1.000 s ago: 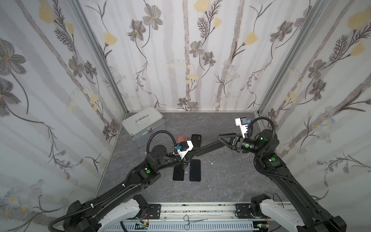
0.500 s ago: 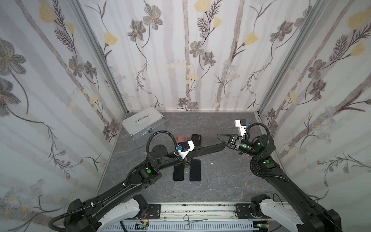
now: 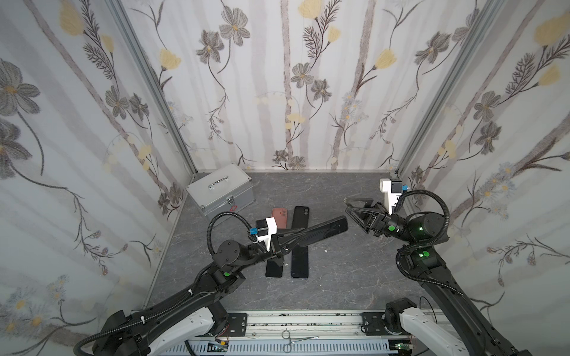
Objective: Take the phone out of the phone case
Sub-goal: Remove the phone case from the phone.
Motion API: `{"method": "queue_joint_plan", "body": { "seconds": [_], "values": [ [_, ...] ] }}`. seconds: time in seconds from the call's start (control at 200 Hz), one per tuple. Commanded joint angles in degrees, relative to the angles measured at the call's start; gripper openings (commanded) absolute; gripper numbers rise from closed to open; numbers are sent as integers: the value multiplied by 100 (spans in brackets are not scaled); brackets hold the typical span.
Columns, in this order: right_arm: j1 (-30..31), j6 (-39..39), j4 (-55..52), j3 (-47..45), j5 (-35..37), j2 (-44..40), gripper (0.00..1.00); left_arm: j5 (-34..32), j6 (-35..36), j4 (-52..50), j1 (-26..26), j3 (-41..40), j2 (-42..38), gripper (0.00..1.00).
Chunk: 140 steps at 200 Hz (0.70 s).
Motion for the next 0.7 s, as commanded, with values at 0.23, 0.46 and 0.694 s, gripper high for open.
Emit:
{"method": "queue_joint_plan", "body": {
  "seconds": [0.23,0.46,0.694],
  "values": [
    [102,160,413,-43,-726,-19,70,-137,-517,1284,-142,-59,-32,0],
    [262,684,871,-265,-668,-57,64,-156,-488,1304,-142,-61,14,0],
    [292,1100,1560,-390,-366,-260,68,-165,-481,1322,-143,-78,3,0]
  ]
}}
